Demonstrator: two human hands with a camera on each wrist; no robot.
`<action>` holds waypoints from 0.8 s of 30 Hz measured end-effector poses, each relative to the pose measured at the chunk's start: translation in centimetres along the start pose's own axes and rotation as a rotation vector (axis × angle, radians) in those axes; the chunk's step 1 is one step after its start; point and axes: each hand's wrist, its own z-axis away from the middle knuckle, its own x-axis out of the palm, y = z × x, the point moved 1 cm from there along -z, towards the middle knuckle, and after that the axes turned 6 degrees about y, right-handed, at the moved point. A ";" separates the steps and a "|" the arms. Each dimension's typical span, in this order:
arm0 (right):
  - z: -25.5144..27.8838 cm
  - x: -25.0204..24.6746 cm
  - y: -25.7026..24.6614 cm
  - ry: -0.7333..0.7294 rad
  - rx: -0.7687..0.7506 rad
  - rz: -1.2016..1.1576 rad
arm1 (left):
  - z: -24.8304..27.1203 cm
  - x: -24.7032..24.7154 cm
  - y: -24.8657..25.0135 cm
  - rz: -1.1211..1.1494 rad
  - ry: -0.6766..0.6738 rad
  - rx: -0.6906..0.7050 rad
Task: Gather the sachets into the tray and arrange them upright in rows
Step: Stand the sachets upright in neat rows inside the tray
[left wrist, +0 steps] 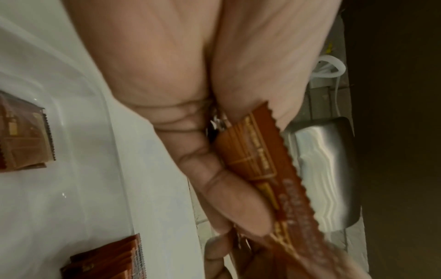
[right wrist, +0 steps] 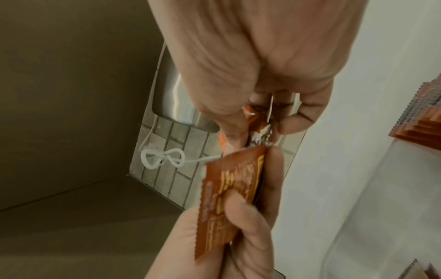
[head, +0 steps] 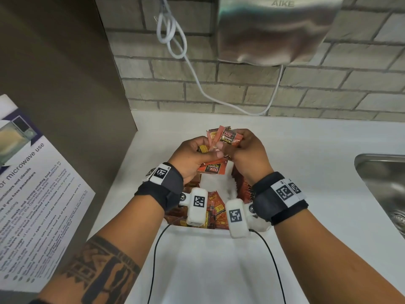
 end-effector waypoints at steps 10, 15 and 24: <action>-1.3 -1.7 0.3 0.188 0.037 -0.001 | -0.6 -1.4 -0.3 -0.059 0.091 -0.011; -1.0 -1.7 -0.8 -0.107 -0.025 0.039 | -0.4 -1.3 -0.2 -0.092 0.055 -0.012; -0.2 -1.9 -0.7 -0.080 -0.320 0.092 | -0.4 -1.5 0.7 0.025 0.064 -0.082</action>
